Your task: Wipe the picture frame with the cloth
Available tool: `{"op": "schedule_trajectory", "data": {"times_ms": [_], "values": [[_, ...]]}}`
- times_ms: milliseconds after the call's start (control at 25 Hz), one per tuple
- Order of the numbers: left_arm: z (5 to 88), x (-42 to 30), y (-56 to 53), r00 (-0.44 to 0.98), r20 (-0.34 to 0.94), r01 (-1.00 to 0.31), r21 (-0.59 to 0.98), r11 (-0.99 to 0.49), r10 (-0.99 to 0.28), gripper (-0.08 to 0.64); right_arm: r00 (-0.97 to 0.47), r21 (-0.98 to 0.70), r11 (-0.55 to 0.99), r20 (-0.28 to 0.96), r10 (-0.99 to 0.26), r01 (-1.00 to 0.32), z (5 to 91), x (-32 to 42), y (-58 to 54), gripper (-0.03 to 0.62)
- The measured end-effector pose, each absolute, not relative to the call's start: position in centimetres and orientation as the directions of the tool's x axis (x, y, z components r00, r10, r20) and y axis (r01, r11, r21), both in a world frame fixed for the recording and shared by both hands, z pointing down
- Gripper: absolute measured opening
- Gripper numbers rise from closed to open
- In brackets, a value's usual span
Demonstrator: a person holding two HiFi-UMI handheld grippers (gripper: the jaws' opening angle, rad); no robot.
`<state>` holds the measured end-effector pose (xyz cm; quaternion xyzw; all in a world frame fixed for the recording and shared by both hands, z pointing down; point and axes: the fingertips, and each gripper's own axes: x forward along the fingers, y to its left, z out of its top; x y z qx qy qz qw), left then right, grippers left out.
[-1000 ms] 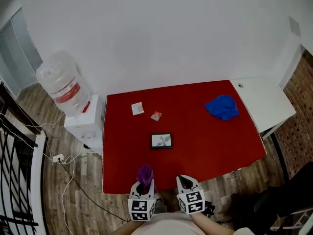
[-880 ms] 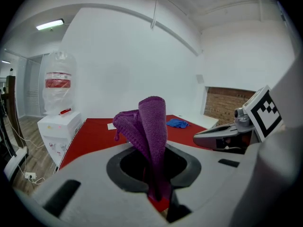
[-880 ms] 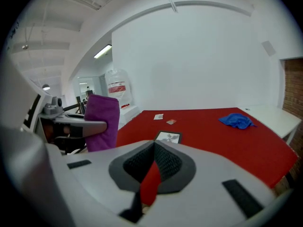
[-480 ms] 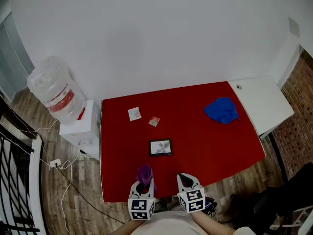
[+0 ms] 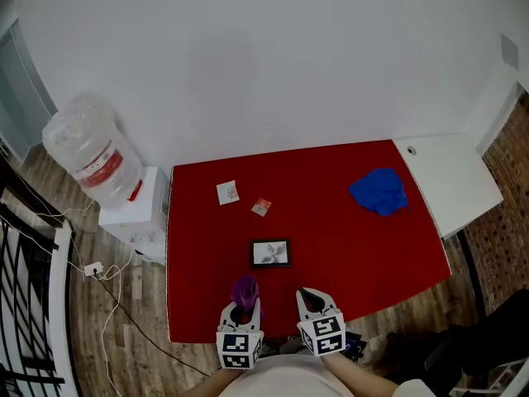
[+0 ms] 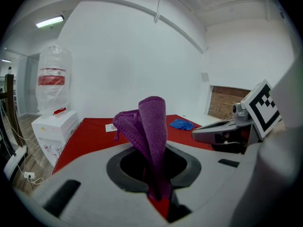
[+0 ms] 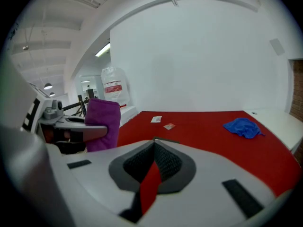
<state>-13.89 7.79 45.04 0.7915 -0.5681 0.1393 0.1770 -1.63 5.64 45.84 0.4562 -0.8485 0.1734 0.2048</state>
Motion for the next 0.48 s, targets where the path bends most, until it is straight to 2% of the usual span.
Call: {"op": "schedule_trajectory", "data": {"times_ms": [480], "values": [[47.4,-14.3,3.7,0.279,0.466,-0.959,0.103,-0.262,-0.839,0.061,-0.516,-0.106,0.55,0.525,-0.677,-0.829,48.5,-2.1,1.4,0.003]]}}
